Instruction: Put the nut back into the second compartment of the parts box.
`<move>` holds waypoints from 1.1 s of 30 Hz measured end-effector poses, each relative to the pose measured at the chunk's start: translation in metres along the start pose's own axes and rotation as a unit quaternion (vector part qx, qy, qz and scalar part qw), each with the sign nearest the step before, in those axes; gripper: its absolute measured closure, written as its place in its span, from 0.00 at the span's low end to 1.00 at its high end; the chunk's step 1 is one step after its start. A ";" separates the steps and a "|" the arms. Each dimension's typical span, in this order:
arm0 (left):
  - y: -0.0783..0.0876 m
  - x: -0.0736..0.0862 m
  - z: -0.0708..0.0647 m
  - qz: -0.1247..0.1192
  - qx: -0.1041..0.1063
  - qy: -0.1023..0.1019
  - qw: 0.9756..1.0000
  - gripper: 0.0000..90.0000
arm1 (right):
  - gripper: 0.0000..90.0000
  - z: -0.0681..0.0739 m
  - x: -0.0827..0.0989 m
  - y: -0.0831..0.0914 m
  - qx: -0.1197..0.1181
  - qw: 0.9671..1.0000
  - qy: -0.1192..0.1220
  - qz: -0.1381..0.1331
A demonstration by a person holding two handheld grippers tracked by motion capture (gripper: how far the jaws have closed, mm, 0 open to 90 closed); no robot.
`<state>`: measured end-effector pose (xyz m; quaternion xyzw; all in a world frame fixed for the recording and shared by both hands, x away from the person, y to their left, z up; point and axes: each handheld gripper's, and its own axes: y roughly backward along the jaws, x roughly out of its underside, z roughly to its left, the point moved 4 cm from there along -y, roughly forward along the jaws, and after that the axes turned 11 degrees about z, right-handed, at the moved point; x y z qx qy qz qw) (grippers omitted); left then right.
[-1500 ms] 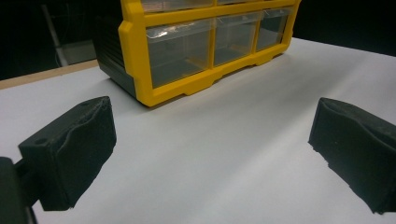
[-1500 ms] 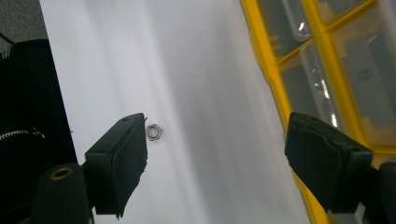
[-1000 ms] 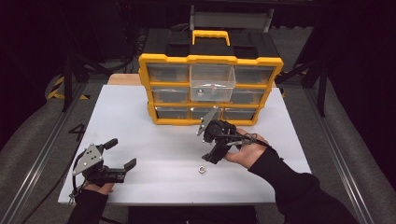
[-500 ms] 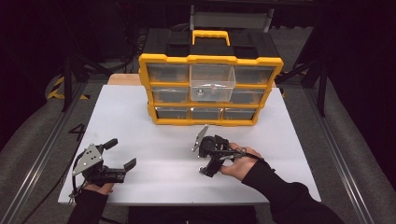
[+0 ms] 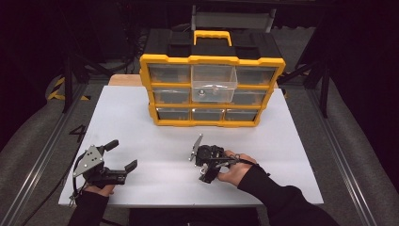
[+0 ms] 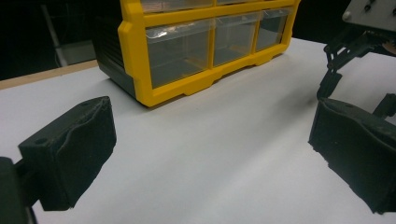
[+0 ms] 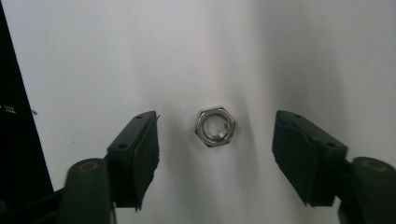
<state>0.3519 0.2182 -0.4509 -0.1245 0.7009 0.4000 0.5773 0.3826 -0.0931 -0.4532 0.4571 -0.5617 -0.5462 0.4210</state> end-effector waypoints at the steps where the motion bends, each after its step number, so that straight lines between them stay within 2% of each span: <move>1: 0.000 0.000 0.000 -0.001 0.000 0.000 1.000 0.01 | 0.44 0.001 -0.001 -0.002 -0.003 1.000 0.000 0.003; 2: 0.000 0.000 0.000 0.000 0.000 -0.001 1.000 0.01 | 0.47 0.000 -0.002 -0.004 -0.005 1.000 0.007 -0.001; 7: 0.000 0.000 0.000 0.000 0.000 -0.001 1.000 0.01 | 0.59 0.001 -0.004 -0.007 -0.009 1.000 0.006 0.006; 8: 0.000 0.000 0.000 0.000 0.000 -0.002 1.000 0.01 | 0.66 0.001 -0.005 -0.008 -0.015 1.000 0.009 0.007; 10: 0.000 0.000 0.000 0.000 0.000 -0.001 1.000 0.01 | 0.71 0.000 -0.006 -0.009 -0.009 1.000 0.010 0.009; 11: 0.000 0.000 0.000 0.000 0.000 0.000 1.000 0.01 | 0.71 0.000 -0.006 -0.009 -0.009 1.000 0.010 0.009; 12: 0.000 0.000 0.000 -0.001 -0.001 0.000 1.000 0.01 | 0.75 0.000 -0.007 -0.008 -0.010 1.000 0.010 0.009; 16: 0.000 0.000 0.000 -0.001 -0.001 0.000 1.000 0.01 | 0.77 0.001 -0.007 -0.006 -0.011 1.000 0.013 0.010; 22: 0.000 0.000 0.000 -0.001 -0.001 -0.001 1.000 0.01 | 0.77 0.000 -0.004 0.011 -0.015 1.000 0.015 -0.003; 24: 0.000 0.000 0.000 -0.001 -0.001 -0.002 1.000 0.01 | 0.77 0.000 -0.002 0.025 -0.017 1.000 0.013 -0.008; 26: 0.000 0.000 0.000 0.000 -0.001 -0.002 1.000 0.01 | 0.77 0.001 -0.002 0.030 -0.017 1.000 0.012 -0.009; 33: 0.000 0.000 0.000 -0.001 -0.001 0.000 1.000 0.01 | 0.77 0.001 0.001 0.064 -0.014 0.999 0.023 -0.023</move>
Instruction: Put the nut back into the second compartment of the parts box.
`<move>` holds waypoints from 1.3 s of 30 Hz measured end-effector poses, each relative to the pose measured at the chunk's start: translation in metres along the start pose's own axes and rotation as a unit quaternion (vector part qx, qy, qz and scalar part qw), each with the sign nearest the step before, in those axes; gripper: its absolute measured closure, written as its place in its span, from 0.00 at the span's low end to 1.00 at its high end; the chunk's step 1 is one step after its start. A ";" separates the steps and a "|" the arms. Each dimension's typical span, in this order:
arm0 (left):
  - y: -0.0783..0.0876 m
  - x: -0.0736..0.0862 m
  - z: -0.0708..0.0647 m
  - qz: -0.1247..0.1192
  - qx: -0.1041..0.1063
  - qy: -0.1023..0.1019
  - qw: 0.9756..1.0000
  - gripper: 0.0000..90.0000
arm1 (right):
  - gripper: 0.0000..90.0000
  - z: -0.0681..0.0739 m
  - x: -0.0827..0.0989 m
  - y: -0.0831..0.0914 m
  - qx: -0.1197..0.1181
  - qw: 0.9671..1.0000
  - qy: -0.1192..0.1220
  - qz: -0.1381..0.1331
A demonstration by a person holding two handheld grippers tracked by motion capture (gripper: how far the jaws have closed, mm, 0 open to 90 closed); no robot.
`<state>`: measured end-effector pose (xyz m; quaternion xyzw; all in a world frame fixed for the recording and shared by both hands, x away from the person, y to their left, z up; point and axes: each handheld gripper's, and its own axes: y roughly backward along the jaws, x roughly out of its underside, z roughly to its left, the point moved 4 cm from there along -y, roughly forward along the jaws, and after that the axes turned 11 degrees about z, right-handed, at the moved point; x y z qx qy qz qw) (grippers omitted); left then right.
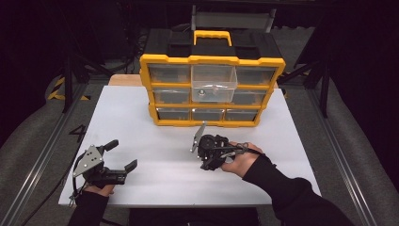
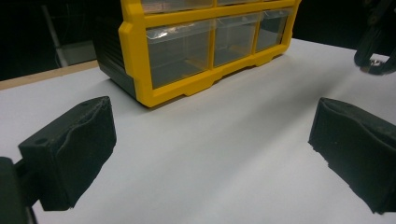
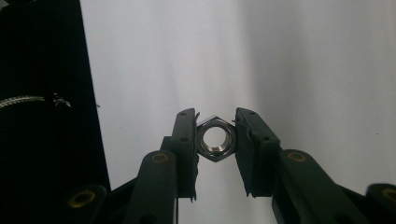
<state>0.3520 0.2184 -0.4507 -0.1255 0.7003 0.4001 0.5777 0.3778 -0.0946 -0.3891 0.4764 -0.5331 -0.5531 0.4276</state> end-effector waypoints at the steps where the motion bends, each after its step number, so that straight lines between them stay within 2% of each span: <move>1: 0.000 0.000 0.000 0.000 0.000 0.000 1.000 0.01 | 0.77 0.001 0.000 0.006 0.000 1.000 0.000 -0.003; 9: 0.000 0.000 0.000 0.002 0.000 -0.001 1.000 0.01 | 0.77 -0.001 -0.001 0.045 0.007 1.000 0.009 -0.016; 11: 0.000 0.000 0.000 0.001 0.000 -0.001 1.000 0.01 | 0.77 -0.002 -0.001 0.049 0.009 1.000 0.009 -0.016; 17: 0.000 0.000 0.000 0.000 0.000 0.000 1.000 0.01 | 0.77 -0.003 -0.003 0.086 0.026 0.999 0.015 -0.024; 27: 0.000 0.000 0.000 -0.001 0.000 0.000 1.000 0.01 | 0.77 -0.007 -0.008 0.135 0.048 0.998 0.010 -0.037; 30: 0.001 0.000 0.000 -0.001 -0.001 -0.002 1.000 0.01 | 0.77 -0.011 -0.010 0.149 0.056 0.998 0.013 -0.039; 39: 0.001 0.000 0.000 -0.001 0.000 -0.001 1.000 0.01 | 0.77 -0.025 -0.017 0.184 0.073 0.996 0.001 -0.046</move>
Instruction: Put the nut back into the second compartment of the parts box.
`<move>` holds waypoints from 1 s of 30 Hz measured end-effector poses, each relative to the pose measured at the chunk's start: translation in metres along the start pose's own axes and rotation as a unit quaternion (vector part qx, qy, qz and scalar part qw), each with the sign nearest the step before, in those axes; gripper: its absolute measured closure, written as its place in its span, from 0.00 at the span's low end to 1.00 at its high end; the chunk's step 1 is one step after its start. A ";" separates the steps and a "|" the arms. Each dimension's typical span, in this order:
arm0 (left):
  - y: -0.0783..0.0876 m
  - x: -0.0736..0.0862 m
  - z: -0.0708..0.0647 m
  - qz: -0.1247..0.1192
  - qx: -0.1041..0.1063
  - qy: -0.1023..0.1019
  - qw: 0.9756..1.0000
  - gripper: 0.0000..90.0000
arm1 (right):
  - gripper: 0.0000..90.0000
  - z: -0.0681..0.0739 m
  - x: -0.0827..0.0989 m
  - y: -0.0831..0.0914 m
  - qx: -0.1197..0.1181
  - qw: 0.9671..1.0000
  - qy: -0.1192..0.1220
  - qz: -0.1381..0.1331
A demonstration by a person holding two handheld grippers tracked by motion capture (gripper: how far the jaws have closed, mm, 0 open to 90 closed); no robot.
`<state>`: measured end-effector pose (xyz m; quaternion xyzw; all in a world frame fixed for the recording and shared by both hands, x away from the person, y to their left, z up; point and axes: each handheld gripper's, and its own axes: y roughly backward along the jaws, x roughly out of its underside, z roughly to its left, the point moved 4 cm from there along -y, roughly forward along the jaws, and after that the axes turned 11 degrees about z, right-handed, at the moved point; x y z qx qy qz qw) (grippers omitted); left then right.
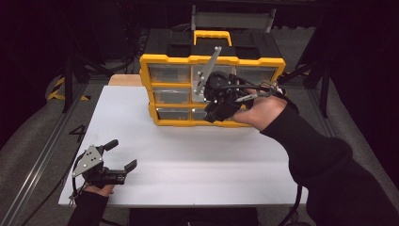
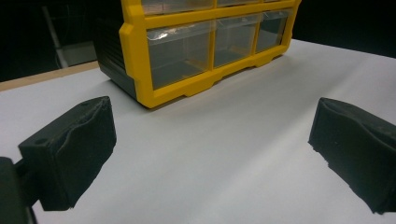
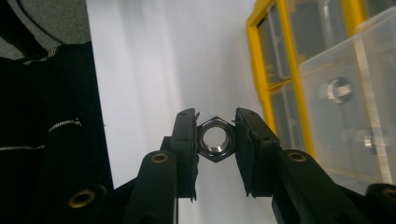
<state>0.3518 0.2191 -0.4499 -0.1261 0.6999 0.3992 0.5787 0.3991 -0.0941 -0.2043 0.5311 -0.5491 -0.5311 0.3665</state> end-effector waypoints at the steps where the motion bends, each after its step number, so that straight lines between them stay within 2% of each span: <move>1: 0.000 0.000 0.000 -0.002 0.000 0.002 1.000 0.01 | 0.77 -0.003 -0.002 0.004 0.002 1.000 -0.001 -0.001; 6: 0.000 0.000 0.000 -0.002 -0.002 -0.002 1.000 0.01 | 0.77 -0.014 -0.009 0.018 0.010 1.000 -0.010 -0.001; 12: 0.000 0.000 0.000 -0.005 -0.001 0.001 1.000 0.01 | 0.77 -0.036 -0.019 0.038 0.031 0.999 -0.023 -0.005; 16: 0.000 0.000 0.000 -0.005 -0.001 0.001 1.000 0.01 | 0.77 -0.049 -0.024 0.044 0.039 0.999 -0.031 -0.005; 24: 0.000 0.000 0.000 -0.004 -0.002 0.002 1.000 0.01 | 0.77 -0.077 -0.036 0.045 0.046 0.998 -0.051 0.005; 30: 0.001 0.000 0.000 -0.004 0.000 0.000 1.000 0.01 | 0.77 -0.097 -0.041 0.033 0.045 0.997 -0.067 0.016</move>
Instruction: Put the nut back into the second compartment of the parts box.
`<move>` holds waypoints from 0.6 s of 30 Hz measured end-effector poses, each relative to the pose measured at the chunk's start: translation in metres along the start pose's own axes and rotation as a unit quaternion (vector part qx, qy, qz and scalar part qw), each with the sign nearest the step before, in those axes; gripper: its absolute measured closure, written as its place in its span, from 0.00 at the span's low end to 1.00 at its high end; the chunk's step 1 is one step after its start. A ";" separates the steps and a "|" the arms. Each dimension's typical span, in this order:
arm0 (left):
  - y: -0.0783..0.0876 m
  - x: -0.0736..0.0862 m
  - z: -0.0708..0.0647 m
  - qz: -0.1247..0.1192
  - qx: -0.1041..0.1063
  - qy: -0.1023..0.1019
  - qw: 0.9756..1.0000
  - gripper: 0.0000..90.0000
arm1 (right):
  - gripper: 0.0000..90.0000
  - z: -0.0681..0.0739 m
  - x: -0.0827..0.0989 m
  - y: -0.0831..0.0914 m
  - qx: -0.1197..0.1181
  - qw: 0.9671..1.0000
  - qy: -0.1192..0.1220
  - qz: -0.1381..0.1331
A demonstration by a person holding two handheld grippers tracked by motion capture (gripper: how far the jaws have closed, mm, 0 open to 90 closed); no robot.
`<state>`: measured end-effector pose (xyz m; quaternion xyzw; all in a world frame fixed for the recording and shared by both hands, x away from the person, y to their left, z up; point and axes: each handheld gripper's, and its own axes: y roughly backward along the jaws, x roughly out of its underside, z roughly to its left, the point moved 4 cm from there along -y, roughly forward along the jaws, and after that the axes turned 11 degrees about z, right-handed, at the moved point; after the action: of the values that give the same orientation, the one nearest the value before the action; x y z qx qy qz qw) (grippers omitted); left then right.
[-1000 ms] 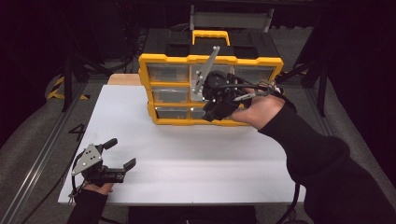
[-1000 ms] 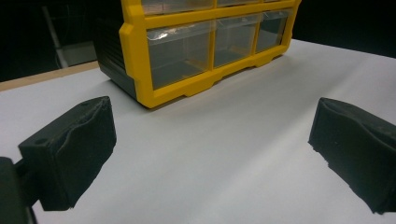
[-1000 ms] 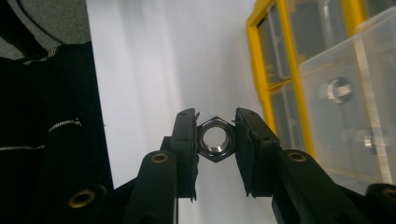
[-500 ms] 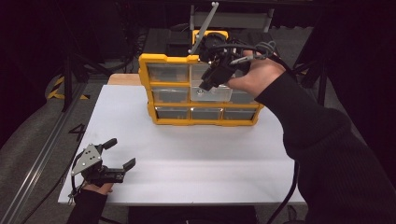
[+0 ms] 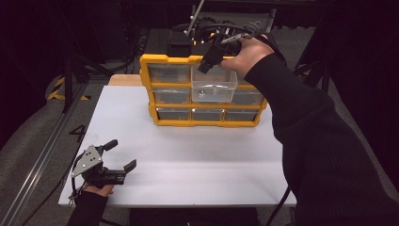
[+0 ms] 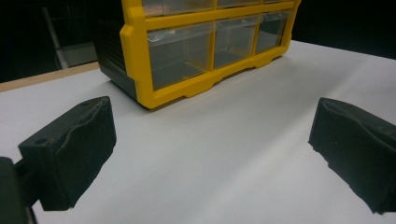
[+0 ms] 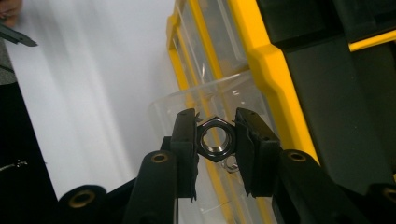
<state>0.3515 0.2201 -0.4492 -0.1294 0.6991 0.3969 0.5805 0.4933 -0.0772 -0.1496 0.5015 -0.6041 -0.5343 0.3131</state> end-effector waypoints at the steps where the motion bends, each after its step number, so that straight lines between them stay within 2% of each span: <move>1: 0.000 0.000 0.000 0.000 0.000 0.001 1.000 0.01 | 0.77 -0.002 -0.001 -0.003 -0.001 1.000 -0.001 0.001; 7: 0.000 0.000 0.001 0.001 0.000 -0.001 1.000 0.01 | 0.77 -0.008 -0.002 -0.021 -0.012 1.000 -0.007 0.011; 18: 0.000 0.000 0.001 0.003 0.001 -0.001 1.000 0.02 | 0.77 -0.012 0.003 -0.049 -0.031 0.999 -0.017 0.025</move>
<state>0.3521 0.2205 -0.4498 -0.1268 0.6992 0.3982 0.5801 0.5164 -0.0805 -0.1943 0.4672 -0.6051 -0.5530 0.3314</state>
